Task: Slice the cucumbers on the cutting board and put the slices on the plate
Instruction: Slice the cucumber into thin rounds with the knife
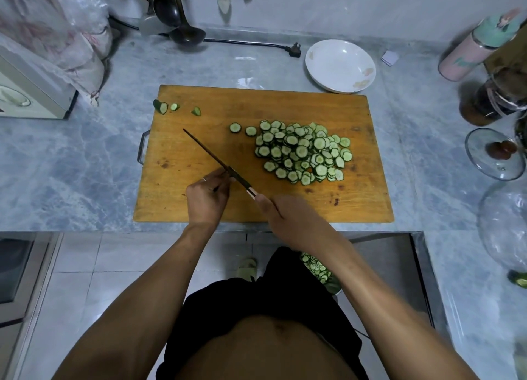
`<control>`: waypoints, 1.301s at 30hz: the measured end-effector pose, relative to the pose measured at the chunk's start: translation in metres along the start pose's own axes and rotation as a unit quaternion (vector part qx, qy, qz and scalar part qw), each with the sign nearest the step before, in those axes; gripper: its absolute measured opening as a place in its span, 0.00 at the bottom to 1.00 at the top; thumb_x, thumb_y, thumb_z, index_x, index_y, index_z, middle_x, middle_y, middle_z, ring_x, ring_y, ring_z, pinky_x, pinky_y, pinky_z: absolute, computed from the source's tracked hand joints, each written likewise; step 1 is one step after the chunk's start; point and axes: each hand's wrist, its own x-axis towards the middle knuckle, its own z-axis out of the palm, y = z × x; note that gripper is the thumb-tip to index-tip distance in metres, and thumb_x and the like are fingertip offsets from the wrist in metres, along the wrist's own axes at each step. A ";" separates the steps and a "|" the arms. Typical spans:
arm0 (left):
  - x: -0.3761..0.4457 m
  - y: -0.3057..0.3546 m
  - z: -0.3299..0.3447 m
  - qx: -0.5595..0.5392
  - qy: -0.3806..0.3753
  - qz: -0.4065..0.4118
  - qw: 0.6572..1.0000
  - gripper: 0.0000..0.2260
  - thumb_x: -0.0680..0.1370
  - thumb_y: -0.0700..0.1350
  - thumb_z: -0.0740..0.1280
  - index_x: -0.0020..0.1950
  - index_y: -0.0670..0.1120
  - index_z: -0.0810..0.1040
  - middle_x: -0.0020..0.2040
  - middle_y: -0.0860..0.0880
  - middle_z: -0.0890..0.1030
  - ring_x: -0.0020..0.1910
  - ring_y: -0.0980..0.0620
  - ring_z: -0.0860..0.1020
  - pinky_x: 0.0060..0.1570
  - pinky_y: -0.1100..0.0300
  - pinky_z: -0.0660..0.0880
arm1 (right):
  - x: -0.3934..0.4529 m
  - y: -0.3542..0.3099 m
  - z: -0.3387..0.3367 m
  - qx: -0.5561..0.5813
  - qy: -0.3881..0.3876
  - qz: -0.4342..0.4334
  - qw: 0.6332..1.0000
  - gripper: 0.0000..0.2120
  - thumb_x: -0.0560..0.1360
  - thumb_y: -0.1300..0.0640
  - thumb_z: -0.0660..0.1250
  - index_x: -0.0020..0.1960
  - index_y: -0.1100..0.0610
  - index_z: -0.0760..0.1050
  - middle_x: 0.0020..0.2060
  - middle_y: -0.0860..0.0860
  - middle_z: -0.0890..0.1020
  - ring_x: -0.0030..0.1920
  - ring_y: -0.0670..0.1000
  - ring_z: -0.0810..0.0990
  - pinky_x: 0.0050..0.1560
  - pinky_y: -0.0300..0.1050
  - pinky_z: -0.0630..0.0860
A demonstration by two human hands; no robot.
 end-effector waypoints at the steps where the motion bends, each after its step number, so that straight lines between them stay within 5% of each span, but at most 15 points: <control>1: 0.000 0.000 0.000 -0.002 0.000 0.000 1.000 0.15 0.75 0.46 0.64 0.49 0.40 0.86 0.53 0.44 0.85 0.50 0.55 0.82 0.51 0.73 0.72 | 0.001 0.000 0.001 0.003 0.001 0.001 1.000 0.25 0.84 0.42 0.49 0.34 0.53 0.66 0.28 0.49 0.71 0.28 0.47 0.69 0.29 0.42 0.60; 10: 0.001 -0.008 0.006 0.028 0.013 0.043 0.999 0.09 0.72 0.30 0.70 0.47 0.39 0.86 0.53 0.42 0.84 0.51 0.53 0.82 0.54 0.72 0.71 | 0.022 0.002 0.005 -0.011 -0.001 0.000 1.000 0.24 0.85 0.44 0.48 0.34 0.54 0.67 0.29 0.50 0.72 0.30 0.46 0.70 0.29 0.40 0.58; 18: -0.001 -0.006 0.006 0.034 0.011 0.047 0.998 0.10 0.75 0.39 0.66 0.49 0.40 0.86 0.54 0.44 0.84 0.49 0.49 0.83 0.48 0.65 0.75 | 0.032 0.006 0.021 0.050 0.025 0.009 0.998 0.23 0.84 0.43 0.51 0.35 0.53 0.67 0.30 0.49 0.74 0.30 0.45 0.71 0.30 0.40 0.62; 24: -0.002 -0.007 0.008 0.037 0.029 0.033 0.998 0.09 0.73 0.33 0.72 0.51 0.40 0.86 0.52 0.45 0.84 0.48 0.48 0.82 0.47 0.60 0.78 | 0.035 0.006 0.009 0.110 0.030 0.093 0.989 0.30 0.81 0.35 0.50 0.32 0.55 0.71 0.29 0.51 0.77 0.31 0.50 0.76 0.35 0.43 0.69; 39: 0.000 0.001 0.001 0.044 0.016 0.030 0.998 0.10 0.72 0.30 0.71 0.50 0.40 0.86 0.52 0.43 0.85 0.46 0.46 0.83 0.49 0.73 0.69 | 0.004 -0.001 0.005 0.053 0.036 0.047 0.997 0.30 0.83 0.39 0.50 0.28 0.53 0.65 0.25 0.49 0.70 0.26 0.48 0.68 0.30 0.44 0.61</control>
